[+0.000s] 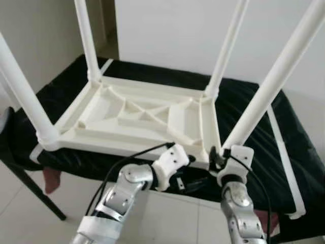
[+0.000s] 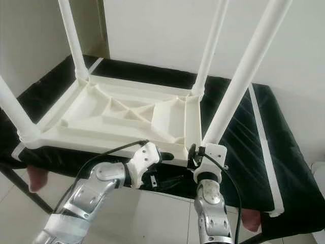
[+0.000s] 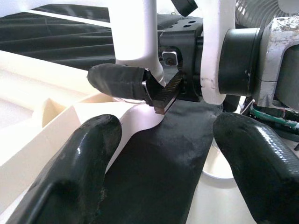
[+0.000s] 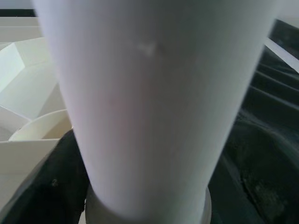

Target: Building children table

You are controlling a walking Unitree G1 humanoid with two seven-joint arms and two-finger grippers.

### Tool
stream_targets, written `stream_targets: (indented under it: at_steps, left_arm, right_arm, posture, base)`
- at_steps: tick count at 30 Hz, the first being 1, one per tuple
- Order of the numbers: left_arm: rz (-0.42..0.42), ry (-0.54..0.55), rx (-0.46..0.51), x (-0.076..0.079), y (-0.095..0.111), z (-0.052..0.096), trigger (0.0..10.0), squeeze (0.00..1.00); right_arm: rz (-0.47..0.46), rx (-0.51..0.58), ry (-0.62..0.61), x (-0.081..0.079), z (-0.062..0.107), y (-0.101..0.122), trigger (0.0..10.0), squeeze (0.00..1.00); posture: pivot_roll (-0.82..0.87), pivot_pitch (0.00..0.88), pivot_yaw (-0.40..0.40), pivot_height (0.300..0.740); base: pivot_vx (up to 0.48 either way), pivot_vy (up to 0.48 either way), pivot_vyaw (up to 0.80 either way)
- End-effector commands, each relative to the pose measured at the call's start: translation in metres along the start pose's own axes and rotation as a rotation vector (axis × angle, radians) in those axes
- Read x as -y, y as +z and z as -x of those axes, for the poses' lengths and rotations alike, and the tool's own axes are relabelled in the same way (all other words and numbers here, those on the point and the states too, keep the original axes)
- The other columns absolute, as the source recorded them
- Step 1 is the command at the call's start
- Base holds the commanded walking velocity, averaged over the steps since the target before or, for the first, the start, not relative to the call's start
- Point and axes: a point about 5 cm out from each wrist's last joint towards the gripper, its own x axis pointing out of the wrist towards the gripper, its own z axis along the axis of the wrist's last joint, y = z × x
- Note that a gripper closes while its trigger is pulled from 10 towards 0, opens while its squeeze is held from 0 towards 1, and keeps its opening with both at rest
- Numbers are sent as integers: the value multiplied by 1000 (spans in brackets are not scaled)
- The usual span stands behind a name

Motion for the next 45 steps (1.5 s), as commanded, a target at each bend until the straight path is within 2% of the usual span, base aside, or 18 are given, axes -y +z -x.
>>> stream_targets:
  at_steps: [1,5,9,10,11,17,19,21,30,33,36,37,38,39,40,41,43,45]
  left_arm:
    - [0,23,-1,1,0,-1,10000,0]
    - [-1,20,-2,2,-1,-2,10000,0]
    - [-5,14,-5,2,-1,-2,10000,0]
    - [-6,14,-6,2,-1,-2,10000,0]
    - [-7,15,-7,1,-1,-2,10000,0]
    - [-6,16,-12,1,-3,0,10000,0]
    - [-6,16,-12,1,-3,0,10000,0]
    - [-3,15,-14,1,-3,0,10000,0]
    - [9,2,-17,4,-4,2,10000,0]
    - [42,52,-5,-3,-7,2,10000,0]
    - [24,66,-18,-5,-10,2,10000,0]
    - [19,67,-21,-5,-11,2,10000,0]
    - [19,67,-21,-5,-11,2,10000,0]
    - [13,68,-25,-4,-11,3,10000,0]
    - [-3,72,-37,-5,-13,3,10000,0]
    - [-41,76,-64,-5,-16,3,10000,0]
    - [-68,76,-88,-5,-19,4,10000,0]
    - [-50,81,-68,-6,-16,4,10000,0]
  right_arm:
    - [0,-55,-29,5,3,-10,10000,1000]
    - [-1,-47,-2,4,2,-9,10000,1000]
    - [11,-29,91,2,1,-5,10000,1000]
    - [13,-19,122,3,0,-3,10000,412]
    - [12,-20,159,4,-1,-2,10000,0]
    - [65,16,334,14,-6,8,10000,0]
    - [65,16,334,14,-6,8,10000,0]
    - [120,48,446,19,-11,16,10000,0]
    - [165,74,587,18,-14,20,10000,0]
    - [190,83,634,20,-17,17,10000,0]
    - [191,90,661,22,-18,15,10000,0]
    - [191,89,669,22,-19,15,9451,0]
    - [191,89,669,22,-19,15,9451,0]
    - [197,84,679,23,-20,13,4392,0]
    - [203,78,682,24,-20,11,1137,0]
    - [207,66,687,26,-21,9,0,0]
    - [218,63,690,28,-22,7,0,0]
    - [219,64,694,29,-23,7,0,0]
  posture:
    - [22,0,-54,740]
    - [22,0,-54,740]
    - [22,0,-55,740]
    - [22,0,-54,740]
    - [21,0,-52,740]
    - [17,0,-45,740]
    - [17,0,-45,740]
    - [21,0,-47,740]
    - [26,0,-52,740]
    - [27,0,-50,740]
    - [27,0,-51,740]
    - [26,0,-47,740]
    - [26,0,-47,740]
    - [26,0,-47,740]
    - [28,0,-43,740]
    - [28,0,-43,740]
    - [28,0,-40,740]
    - [28,0,-40,740]
  base:
    - [0,0,0]
    - [0,0,0]
    - [0,0,0]
    - [0,0,0]
    - [0,0,0]
    - [0,0,0]
    - [0,0,0]
    - [0,0,0]
    - [0,0,0]
    - [0,0,0]
    - [0,0,0]
    - [0,0,0]
    - [0,0,0]
    - [0,0,0]
    - [0,0,0]
    - [0,0,0]
    - [0,0,0]
    - [0,0,0]
